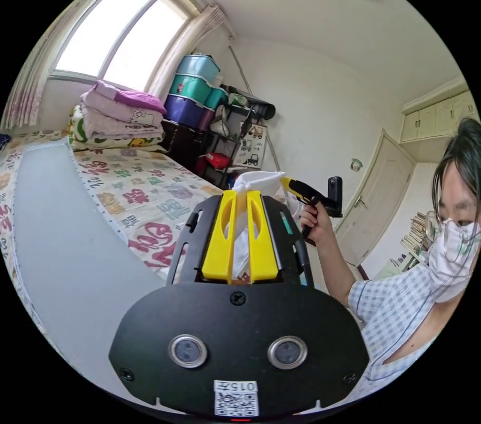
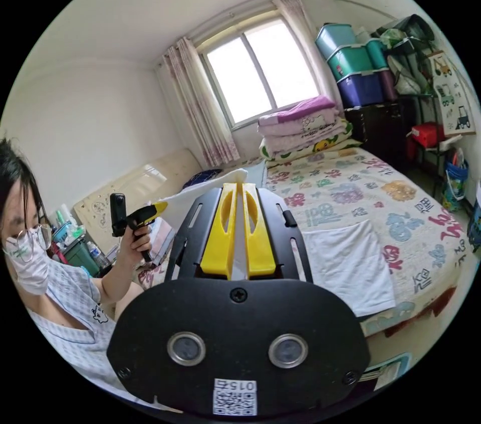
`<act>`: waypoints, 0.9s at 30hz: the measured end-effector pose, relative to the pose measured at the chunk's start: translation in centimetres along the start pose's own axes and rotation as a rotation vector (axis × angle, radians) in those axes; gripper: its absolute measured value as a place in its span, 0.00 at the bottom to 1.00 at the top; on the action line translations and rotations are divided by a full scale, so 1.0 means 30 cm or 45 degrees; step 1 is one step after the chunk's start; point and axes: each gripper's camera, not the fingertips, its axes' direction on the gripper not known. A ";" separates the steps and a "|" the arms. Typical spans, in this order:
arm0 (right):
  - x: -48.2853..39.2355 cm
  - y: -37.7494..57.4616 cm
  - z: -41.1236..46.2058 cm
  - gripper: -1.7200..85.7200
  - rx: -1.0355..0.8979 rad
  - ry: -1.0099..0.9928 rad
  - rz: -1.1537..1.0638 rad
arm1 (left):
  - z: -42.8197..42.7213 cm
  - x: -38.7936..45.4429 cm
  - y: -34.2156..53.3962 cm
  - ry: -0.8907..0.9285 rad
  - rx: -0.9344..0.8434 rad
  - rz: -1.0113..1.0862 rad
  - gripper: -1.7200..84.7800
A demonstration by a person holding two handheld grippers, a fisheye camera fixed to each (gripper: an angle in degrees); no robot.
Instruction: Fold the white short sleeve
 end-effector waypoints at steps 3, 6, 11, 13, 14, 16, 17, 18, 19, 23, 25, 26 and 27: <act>-0.036 -0.007 0.030 0.01 0.047 0.149 0.008 | 0.166 0.050 -0.036 0.087 -0.032 0.002 0.04; -0.049 0.000 0.132 0.01 0.086 0.237 0.025 | 0.316 0.056 -0.060 0.139 -0.069 -0.005 0.04; 0.056 0.081 0.618 0.01 -0.075 0.429 0.122 | 0.587 -0.051 -0.027 0.103 -0.187 -0.086 0.05; 0.132 0.130 0.852 0.01 -0.189 0.494 0.179 | 0.684 -0.113 0.002 0.017 -0.238 -0.107 0.05; 0.179 0.169 1.020 0.01 -0.270 0.559 0.198 | 0.753 -0.166 0.026 -0.054 -0.264 -0.146 0.05; 0.228 0.235 1.265 0.01 -0.356 0.680 0.199 | 0.858 -0.246 0.061 -0.172 -0.296 -0.225 0.06; 0.242 0.278 1.404 0.01 -0.366 0.805 0.202 | 0.925 -0.294 0.083 -0.231 -0.336 -0.280 0.07; 0.244 0.293 1.461 0.01 -0.375 0.859 0.204 | 0.953 -0.312 0.093 -0.267 -0.359 -0.297 0.07; 0.243 0.314 1.565 0.01 -0.432 0.921 0.210 | 0.989 -0.340 0.111 -0.356 -0.377 -0.318 0.08; 0.115 0.320 1.782 0.01 -0.528 0.980 0.241 | 0.928 -0.358 0.133 -0.456 -0.324 -0.289 0.09; -0.007 0.302 1.851 0.01 -0.540 1.036 0.191 | 0.851 -0.345 0.153 -0.422 -0.286 -0.298 0.09; -0.096 0.273 1.889 0.01 -0.548 1.076 0.198 | 0.792 -0.334 0.172 -0.397 -0.270 -0.319 0.08; -0.145 0.252 1.902 0.01 -0.540 1.087 0.218 | 0.760 -0.327 0.183 -0.385 -0.261 -0.332 0.08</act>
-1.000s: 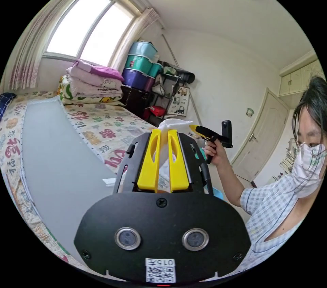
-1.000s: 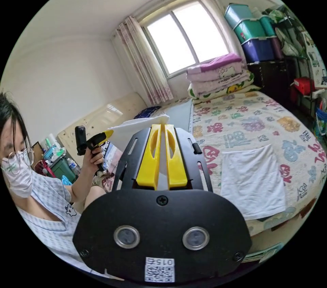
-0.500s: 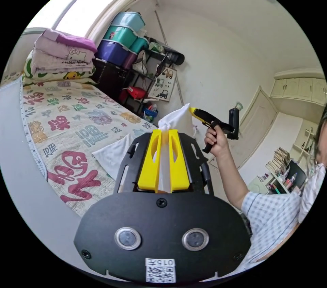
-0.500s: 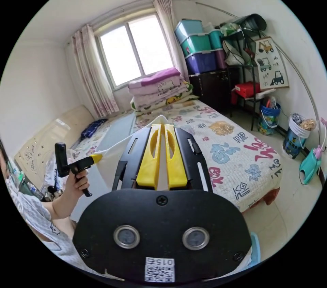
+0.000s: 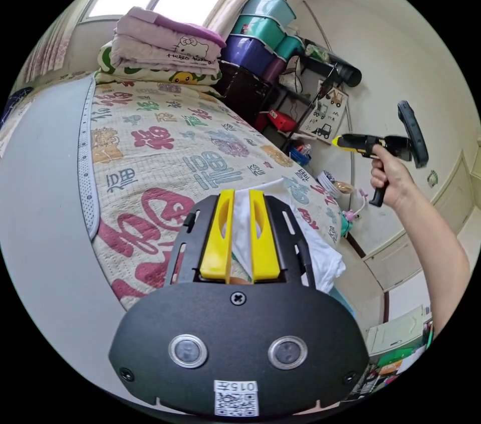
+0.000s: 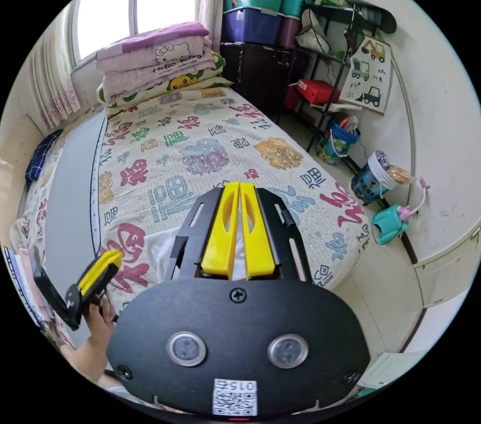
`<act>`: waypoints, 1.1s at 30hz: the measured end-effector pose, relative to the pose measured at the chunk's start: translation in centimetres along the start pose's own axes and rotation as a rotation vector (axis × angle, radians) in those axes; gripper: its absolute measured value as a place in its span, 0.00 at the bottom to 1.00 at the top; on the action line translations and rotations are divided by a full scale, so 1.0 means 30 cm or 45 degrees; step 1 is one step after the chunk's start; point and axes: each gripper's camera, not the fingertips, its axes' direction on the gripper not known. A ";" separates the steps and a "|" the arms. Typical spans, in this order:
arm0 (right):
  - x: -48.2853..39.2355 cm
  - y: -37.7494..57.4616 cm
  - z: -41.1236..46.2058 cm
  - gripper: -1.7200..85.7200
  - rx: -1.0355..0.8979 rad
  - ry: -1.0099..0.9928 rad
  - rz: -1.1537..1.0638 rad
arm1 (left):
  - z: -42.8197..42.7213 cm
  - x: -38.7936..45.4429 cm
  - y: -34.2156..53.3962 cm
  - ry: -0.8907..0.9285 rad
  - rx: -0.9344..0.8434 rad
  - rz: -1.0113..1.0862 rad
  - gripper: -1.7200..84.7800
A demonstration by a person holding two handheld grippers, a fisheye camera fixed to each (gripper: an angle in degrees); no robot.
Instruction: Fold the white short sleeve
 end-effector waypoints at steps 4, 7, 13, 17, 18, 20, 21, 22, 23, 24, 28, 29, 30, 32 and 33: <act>-0.344 0.058 -0.409 0.01 0.198 -0.222 -0.091 | -0.236 -0.010 0.137 0.054 0.040 -0.022 0.08; -0.559 0.209 -0.758 0.01 0.398 -0.264 -0.203 | -0.444 0.007 0.253 0.024 0.078 0.006 0.08; -0.803 0.602 -1.331 0.01 0.614 -0.314 -0.258 | -0.915 0.007 0.542 -0.074 0.249 0.042 0.09; -0.918 0.914 -1.637 0.01 0.661 -0.478 -0.266 | -1.228 -0.028 0.735 -0.132 0.321 0.041 0.09; -0.942 0.966 -1.681 0.01 0.673 -0.499 -0.282 | -1.272 -0.038 0.768 -0.142 0.334 0.028 0.09; -1.083 1.206 -1.851 0.01 0.693 -0.513 -0.447 | -1.434 -0.083 0.902 -0.171 0.373 -0.025 0.09; -1.122 1.272 -1.886 0.01 0.669 -0.528 -0.501 | -1.472 -0.095 0.934 -0.180 0.377 -0.040 0.09; -1.190 1.423 -1.940 0.01 0.589 -0.614 -0.675 | -1.545 -0.122 0.995 -0.198 0.385 -0.076 0.09; -1.213 1.593 -1.978 0.01 0.517 -0.775 -0.828 | -1.618 -0.151 1.056 -0.207 0.402 -0.115 0.09; -1.205 1.677 -1.992 0.01 0.498 -0.873 -0.889 | -1.654 -0.166 1.086 -0.209 0.414 -0.134 0.09; -0.978 2.031 -1.985 0.01 0.233 -1.612 -0.949 | -1.885 -0.268 1.309 -0.254 0.502 -0.270 0.09; -0.899 2.099 -1.975 0.01 0.146 -1.767 -0.936 | -1.939 -0.297 1.378 -0.277 0.525 -0.315 0.09; -0.862 2.138 -1.978 0.01 0.119 -1.808 -0.942 | -1.964 -0.311 1.412 -0.286 0.533 -0.340 0.09; -0.703 2.322 -2.049 0.01 0.229 -1.866 -1.114 | -2.056 -0.366 1.534 -0.279 0.580 -0.460 0.08; -0.658 2.365 -2.070 0.01 0.278 -1.868 -1.156 | -2.076 -0.377 1.561 -0.271 0.595 -0.485 0.08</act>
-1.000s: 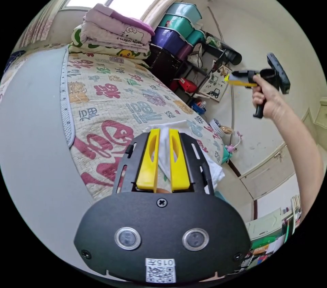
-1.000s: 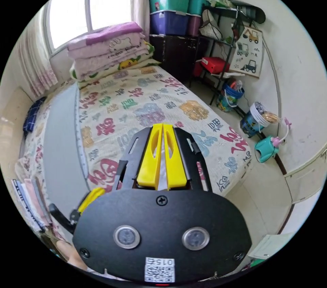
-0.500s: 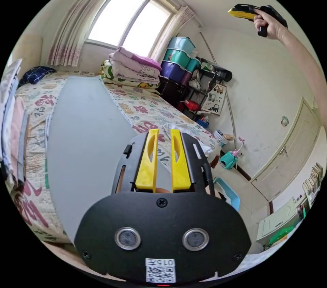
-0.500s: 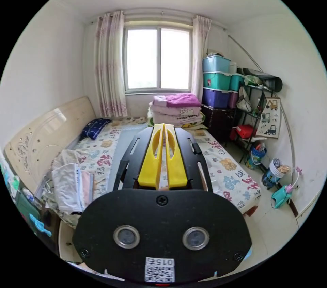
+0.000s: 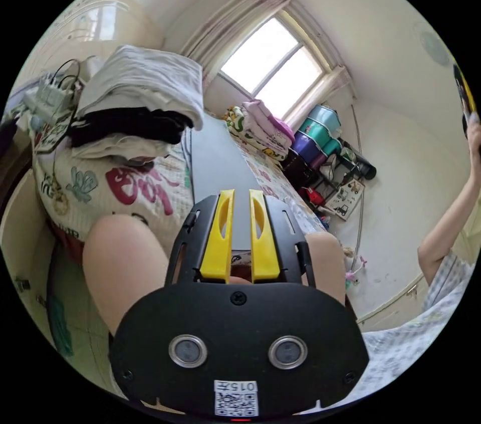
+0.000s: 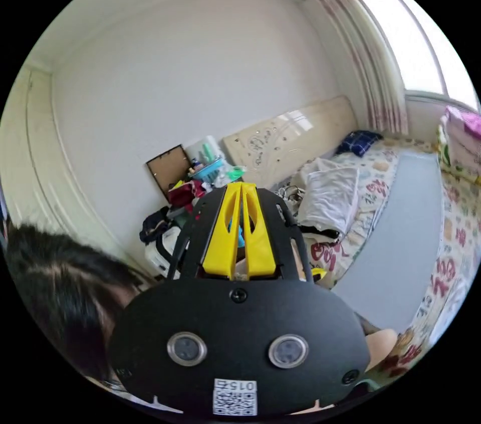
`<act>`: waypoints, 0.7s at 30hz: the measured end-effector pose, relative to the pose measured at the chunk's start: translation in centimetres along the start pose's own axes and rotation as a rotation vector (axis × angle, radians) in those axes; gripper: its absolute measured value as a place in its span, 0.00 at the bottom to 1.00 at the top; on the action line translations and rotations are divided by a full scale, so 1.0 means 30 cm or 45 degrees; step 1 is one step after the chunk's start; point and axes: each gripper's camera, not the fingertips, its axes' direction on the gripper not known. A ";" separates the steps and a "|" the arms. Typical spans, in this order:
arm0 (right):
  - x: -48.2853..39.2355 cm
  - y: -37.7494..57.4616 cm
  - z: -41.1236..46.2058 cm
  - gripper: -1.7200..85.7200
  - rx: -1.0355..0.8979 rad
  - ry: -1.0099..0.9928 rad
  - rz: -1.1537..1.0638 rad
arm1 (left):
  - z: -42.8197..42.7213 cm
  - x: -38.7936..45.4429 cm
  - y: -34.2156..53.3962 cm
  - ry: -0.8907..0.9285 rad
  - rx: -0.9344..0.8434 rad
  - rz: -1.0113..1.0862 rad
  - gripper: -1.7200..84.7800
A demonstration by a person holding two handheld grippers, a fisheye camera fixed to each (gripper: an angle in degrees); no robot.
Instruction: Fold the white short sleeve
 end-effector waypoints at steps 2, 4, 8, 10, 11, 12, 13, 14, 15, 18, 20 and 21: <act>-0.146 0.108 -0.158 0.01 0.073 -0.051 -0.135 | -0.082 -0.074 0.027 0.008 0.037 -0.089 0.07; -0.195 0.168 -0.307 0.01 0.170 -0.120 -0.191 | -0.126 -0.108 0.038 0.005 0.055 -0.123 0.06; -0.250 0.309 -0.654 0.01 0.381 -0.130 -0.266 | -0.197 -0.140 0.040 -0.008 0.045 -0.120 0.05; -0.279 0.377 -0.795 0.01 0.452 -0.107 -0.322 | -0.229 -0.146 0.038 -0.025 0.036 -0.110 0.04; -0.295 0.423 -0.886 0.01 0.501 -0.078 -0.350 | -0.254 -0.151 0.035 -0.039 0.041 -0.098 0.04; -0.300 0.446 -0.932 0.01 0.528 -0.073 -0.363 | -0.268 -0.155 0.034 -0.048 0.045 -0.095 0.04; -0.300 0.492 -1.026 0.01 0.587 -0.086 -0.375 | -0.297 -0.164 0.028 -0.069 0.057 -0.093 0.04; -0.290 0.541 -1.122 0.01 0.651 -0.130 -0.372 | -0.327 -0.177 0.020 -0.091 0.073 -0.093 0.04; -0.283 0.566 -1.168 0.01 0.677 -0.165 -0.373 | -0.343 -0.184 0.016 -0.101 0.082 -0.095 0.04; -0.267 0.691 -1.362 0.01 0.742 -0.286 -0.453 | -0.418 -0.230 -0.017 -0.143 0.124 -0.120 0.04; -0.248 0.778 -1.479 0.01 0.781 -0.317 -0.544 | -0.477 -0.272 -0.052 -0.174 0.161 -0.146 0.04; -0.236 0.795 -1.506 0.01 0.789 -0.324 -0.555 | -0.492 -0.283 -0.061 -0.185 0.177 -0.152 0.04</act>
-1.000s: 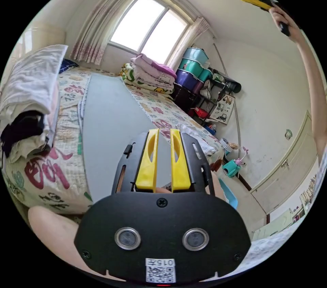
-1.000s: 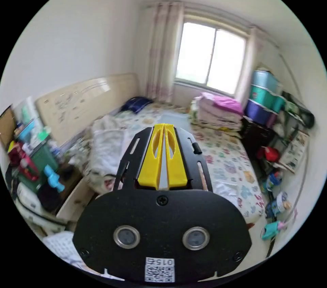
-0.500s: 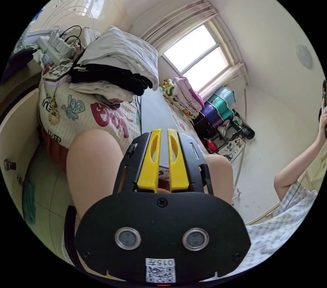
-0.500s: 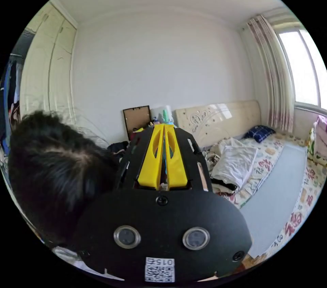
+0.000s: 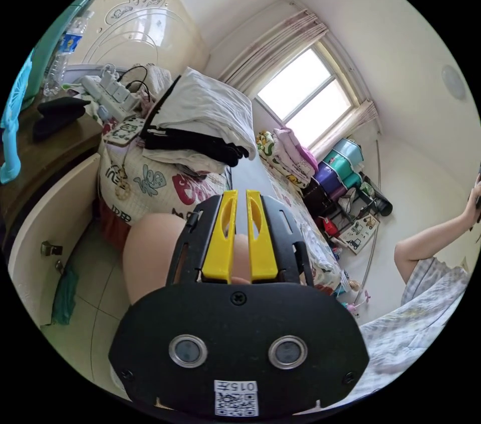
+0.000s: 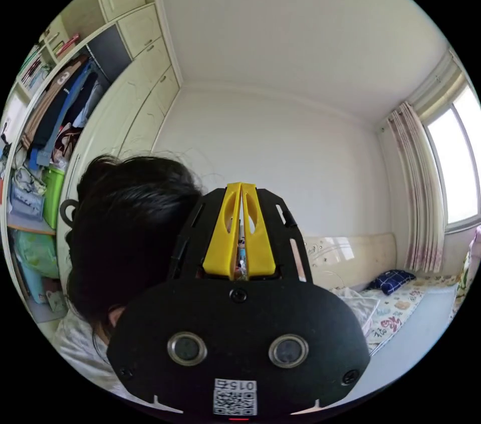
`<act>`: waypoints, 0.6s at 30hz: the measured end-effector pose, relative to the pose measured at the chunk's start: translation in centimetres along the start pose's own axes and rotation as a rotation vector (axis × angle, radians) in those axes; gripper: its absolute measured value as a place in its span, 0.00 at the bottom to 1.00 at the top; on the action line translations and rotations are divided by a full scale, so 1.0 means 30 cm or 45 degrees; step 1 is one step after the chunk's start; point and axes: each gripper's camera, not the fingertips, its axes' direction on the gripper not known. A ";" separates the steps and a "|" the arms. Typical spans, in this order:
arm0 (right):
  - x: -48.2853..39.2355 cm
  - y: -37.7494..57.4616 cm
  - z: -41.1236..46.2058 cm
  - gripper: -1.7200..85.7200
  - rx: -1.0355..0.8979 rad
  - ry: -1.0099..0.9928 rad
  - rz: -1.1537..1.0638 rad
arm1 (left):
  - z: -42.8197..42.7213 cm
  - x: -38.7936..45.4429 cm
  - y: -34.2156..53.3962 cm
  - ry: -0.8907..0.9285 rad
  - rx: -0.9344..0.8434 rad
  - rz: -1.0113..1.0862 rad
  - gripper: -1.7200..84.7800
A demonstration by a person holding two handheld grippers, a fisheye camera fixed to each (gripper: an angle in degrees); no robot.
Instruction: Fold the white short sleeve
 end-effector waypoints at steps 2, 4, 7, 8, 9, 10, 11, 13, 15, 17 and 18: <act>0.042 -0.005 -0.130 0.01 0.016 -0.021 0.005 | -0.034 -0.048 -0.057 -0.035 0.068 -0.033 0.04; 0.110 -0.005 -0.231 0.01 0.026 0.003 0.044 | -0.042 -0.083 -0.108 -0.050 0.107 -0.056 0.05; 0.260 0.021 -0.381 0.01 -0.003 0.113 0.143 | -0.022 -0.140 -0.211 -0.067 0.138 -0.081 0.07; 0.327 0.042 -0.433 0.01 -0.041 0.156 0.178 | -0.008 -0.160 -0.258 -0.074 0.147 -0.081 0.08; 0.362 0.055 -0.458 0.01 -0.063 0.170 0.192 | -0.001 -0.168 -0.283 -0.080 0.153 -0.076 0.08; 0.433 0.085 -0.506 0.01 -0.112 0.180 0.219 | 0.016 -0.184 -0.335 -0.100 0.164 -0.062 0.09; 0.510 0.123 -0.551 0.01 -0.172 0.176 0.249 | 0.036 -0.203 -0.391 -0.121 0.165 -0.053 0.10; 0.620 0.194 -0.612 0.01 -0.251 0.128 0.281 | 0.067 -0.232 -0.480 -0.147 0.165 -0.043 0.11; 0.729 0.281 -0.670 0.01 -0.302 0.037 0.307 | 0.099 -0.259 -0.578 -0.164 0.167 -0.034 0.12; 0.880 0.403 -0.741 0.01 -0.350 -0.060 0.421 | 0.151 -0.282 -0.712 -0.227 0.183 0.002 0.12; 0.916 0.436 -0.762 0.01 -0.351 -0.059 0.457 | 0.167 -0.287 -0.745 -0.245 0.189 0.013 0.12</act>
